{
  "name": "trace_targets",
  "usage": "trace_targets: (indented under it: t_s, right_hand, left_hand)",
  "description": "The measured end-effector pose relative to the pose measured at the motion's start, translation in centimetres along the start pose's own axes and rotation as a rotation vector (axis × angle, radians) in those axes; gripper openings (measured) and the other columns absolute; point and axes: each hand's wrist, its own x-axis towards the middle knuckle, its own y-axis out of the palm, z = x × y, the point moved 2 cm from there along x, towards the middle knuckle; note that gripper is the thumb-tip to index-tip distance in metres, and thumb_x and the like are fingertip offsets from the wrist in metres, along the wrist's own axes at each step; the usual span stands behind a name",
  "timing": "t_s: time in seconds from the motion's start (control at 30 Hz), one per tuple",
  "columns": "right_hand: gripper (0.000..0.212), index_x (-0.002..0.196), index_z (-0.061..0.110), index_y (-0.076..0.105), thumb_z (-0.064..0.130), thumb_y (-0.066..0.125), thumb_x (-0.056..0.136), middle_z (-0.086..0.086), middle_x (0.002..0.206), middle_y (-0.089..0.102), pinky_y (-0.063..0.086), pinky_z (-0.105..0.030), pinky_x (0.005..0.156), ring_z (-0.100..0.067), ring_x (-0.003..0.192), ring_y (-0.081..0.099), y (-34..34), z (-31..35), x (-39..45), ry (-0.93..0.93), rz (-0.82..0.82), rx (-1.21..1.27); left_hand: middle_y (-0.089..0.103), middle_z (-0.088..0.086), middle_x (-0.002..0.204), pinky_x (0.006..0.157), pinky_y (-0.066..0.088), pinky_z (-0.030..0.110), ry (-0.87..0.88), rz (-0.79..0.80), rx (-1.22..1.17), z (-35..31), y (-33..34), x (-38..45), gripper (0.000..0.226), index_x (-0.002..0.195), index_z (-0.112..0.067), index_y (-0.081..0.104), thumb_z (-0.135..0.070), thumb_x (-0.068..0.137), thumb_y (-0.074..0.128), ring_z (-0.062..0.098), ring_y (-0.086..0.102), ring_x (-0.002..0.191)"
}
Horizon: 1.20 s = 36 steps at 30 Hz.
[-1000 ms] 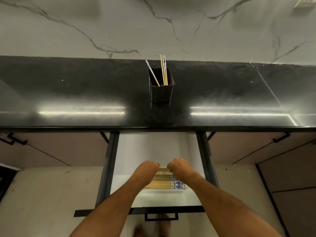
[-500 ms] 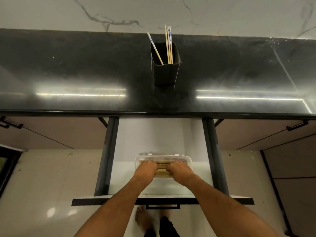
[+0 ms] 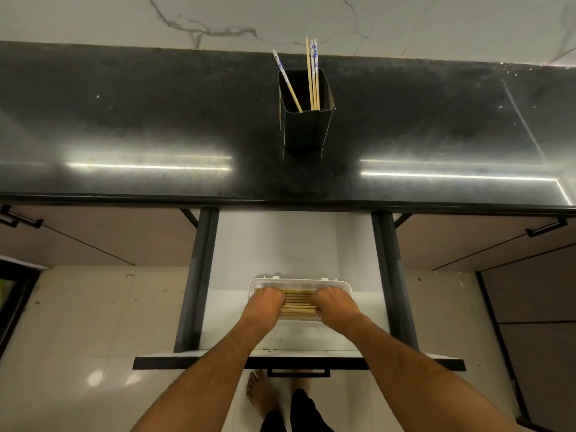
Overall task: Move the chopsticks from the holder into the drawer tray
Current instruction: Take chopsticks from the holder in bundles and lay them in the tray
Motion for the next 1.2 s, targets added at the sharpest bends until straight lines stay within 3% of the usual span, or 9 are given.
trace_targets:
  t_s: [0.33,0.47,0.7,0.8,0.87,1.07,1.2]
  right_hand:
    - [0.018,0.107,0.014,0.077,0.014,0.068,0.092,-0.009,0.108,0.074,0.058,-0.036,0.094,-0.025,0.096,0.072,1.0,0.2,1.0,0.03,0.013,-0.045]
    - [0.019,0.11,0.014,0.076,0.016,0.069,0.093,-0.01,0.111,0.073,0.057,-0.034,0.096,-0.025,0.098,0.071,1.3,0.2,1.0,0.032,-0.008,-0.04]
    - [0.023,0.116,0.014,0.073,0.02,0.07,0.094,-0.008,0.115,0.072,0.056,-0.033,0.098,-0.024,0.103,0.07,1.1,0.3,0.3,0.011,-0.028,-0.034]
    - [0.021,0.113,0.015,0.075,0.021,0.066,0.095,-0.007,0.113,0.073,0.057,-0.034,0.092,-0.023,0.099,0.07,0.3,0.4,0.0,0.0,-0.073,-0.072]
    - [0.02,0.11,0.017,0.074,0.023,0.061,0.096,-0.005,0.111,0.072,0.056,-0.035,0.086,-0.023,0.097,0.068,-0.7,0.7,-0.3,-0.003,-0.121,-0.097]
    - [0.025,0.121,0.014,0.067,0.026,0.057,0.102,-0.004,0.115,0.065,0.056,-0.031,0.084,-0.019,0.097,0.061,-3.7,1.2,-1.1,-0.03,-0.248,-0.07]
    - [0.027,0.123,0.015,0.065,0.03,0.058,0.102,-0.004,0.119,0.065,0.055,-0.028,0.088,-0.018,0.1,0.06,-6.4,1.1,-1.6,-0.045,-0.353,-0.072]
  left_hand:
    - [0.071,0.02,0.102,0.084,0.056,0.038,-0.136,0.019,-0.018,-0.8,0.0,-0.2,0.019,0.098,-0.002,0.069,-0.007,0.093,0.051,0.034,0.069,0.098]
    - [0.072,0.01,0.102,0.084,0.057,0.032,-0.133,-0.017,-0.004,-0.4,0.3,-0.1,0.019,0.099,-0.012,0.071,-0.009,0.094,0.053,0.026,0.07,0.092]
    - [0.071,0.013,0.103,0.084,0.058,0.04,-0.02,-0.074,0.079,0.2,0.3,0.1,0.017,0.099,-0.006,0.071,-0.004,0.095,0.055,0.032,0.069,0.096]
    - [0.065,0.001,0.119,0.09,0.058,0.03,0.013,-0.116,0.126,-0.2,0.0,-0.3,0.019,0.111,-0.012,0.071,-0.011,0.097,0.058,0.021,0.068,0.094]
    - [0.066,-0.002,0.117,0.089,0.057,0.024,0.026,-0.17,0.128,-0.7,-0.8,-0.5,0.021,0.115,-0.019,0.071,-0.018,0.096,0.063,0.014,0.066,0.093]
    - [0.069,0.002,0.111,0.089,0.047,0.025,0.156,-0.283,0.221,-2.0,-3.5,-1.1,0.019,0.114,-0.017,0.066,-0.019,0.097,0.06,0.017,0.061,0.097]
    - [0.071,0.0,0.112,0.098,0.047,0.025,0.22,-0.413,0.241,-3.0,-5.7,-1.1,0.022,0.116,-0.018,0.068,-0.02,0.096,0.059,0.015,0.064,0.1]
